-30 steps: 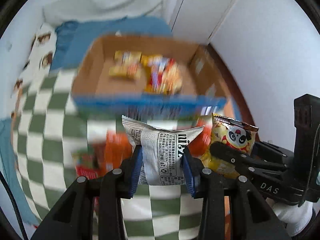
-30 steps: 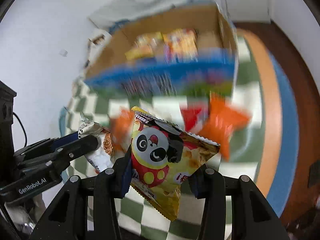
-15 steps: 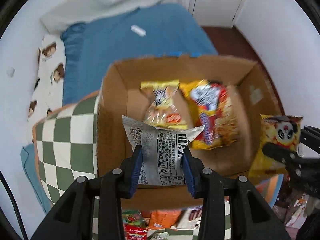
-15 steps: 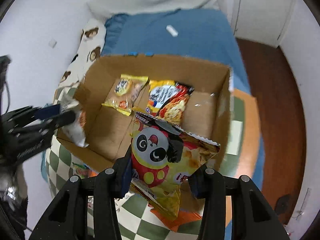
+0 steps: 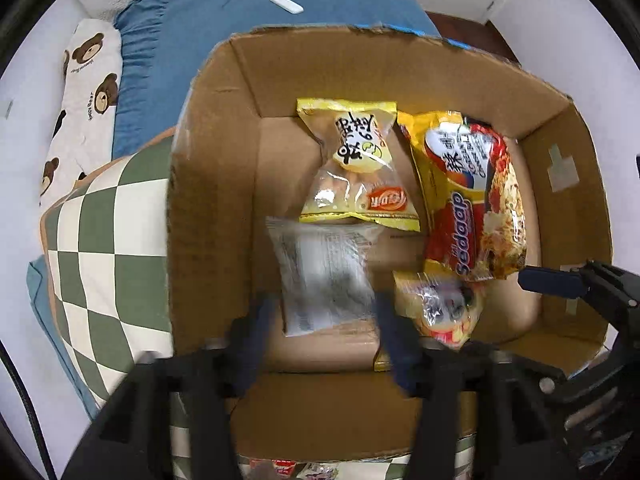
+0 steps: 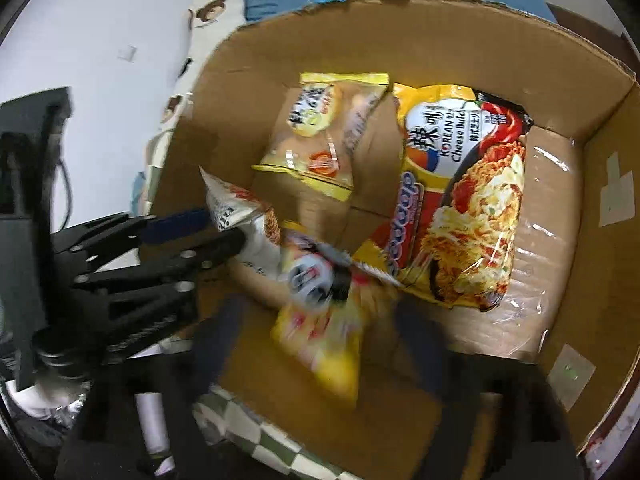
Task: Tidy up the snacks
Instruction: 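Carry both packets into the cardboard box and open both tools, then grasp the red spicy strip packet with the left tool while the right tool grasps the Franzzi biscuit pack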
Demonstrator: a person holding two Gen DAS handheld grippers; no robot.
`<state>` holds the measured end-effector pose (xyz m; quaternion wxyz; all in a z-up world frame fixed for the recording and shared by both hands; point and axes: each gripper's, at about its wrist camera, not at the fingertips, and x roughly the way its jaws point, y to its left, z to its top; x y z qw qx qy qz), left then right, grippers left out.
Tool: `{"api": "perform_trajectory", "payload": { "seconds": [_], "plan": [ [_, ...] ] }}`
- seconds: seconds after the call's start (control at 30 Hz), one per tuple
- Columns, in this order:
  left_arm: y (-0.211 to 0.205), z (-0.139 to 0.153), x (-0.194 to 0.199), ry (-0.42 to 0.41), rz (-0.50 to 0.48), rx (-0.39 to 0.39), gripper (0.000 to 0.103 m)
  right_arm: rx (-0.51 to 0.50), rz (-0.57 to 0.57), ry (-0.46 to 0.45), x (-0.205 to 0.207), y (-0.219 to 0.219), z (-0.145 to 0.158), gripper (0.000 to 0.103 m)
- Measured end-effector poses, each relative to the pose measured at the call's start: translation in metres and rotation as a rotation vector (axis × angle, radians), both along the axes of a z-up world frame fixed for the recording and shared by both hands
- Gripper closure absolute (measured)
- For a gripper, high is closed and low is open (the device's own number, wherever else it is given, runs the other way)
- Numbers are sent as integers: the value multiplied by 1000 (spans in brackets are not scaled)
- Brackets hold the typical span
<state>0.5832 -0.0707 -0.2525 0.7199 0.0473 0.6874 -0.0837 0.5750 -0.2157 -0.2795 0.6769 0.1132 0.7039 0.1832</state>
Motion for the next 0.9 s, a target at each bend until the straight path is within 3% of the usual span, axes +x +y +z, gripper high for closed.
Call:
{"api": "perform_trajectory", "payload": {
  "seconds": [0.03, 0.1, 0.27, 0.5, 0.9],
  "plan": [
    [1, 1, 0, -9, 5, 12, 15, -15, -2, -3, 1, 0, -1, 10],
    [4, 6, -2, -33, 13, 11, 12, -40, -20, -9, 0, -3, 0, 8],
    [8, 14, -11, -71, 32, 18, 12, -117, -43, -50, -11, -10, 9, 7],
    [14, 37, -39, -192, 79, 29, 12, -232, -129, -140, -33, -25, 32, 7],
    [17, 91, -94, -400, 105, 15, 12, -319, -207, -351, -90, -32, 92, 7]
  ]
}}
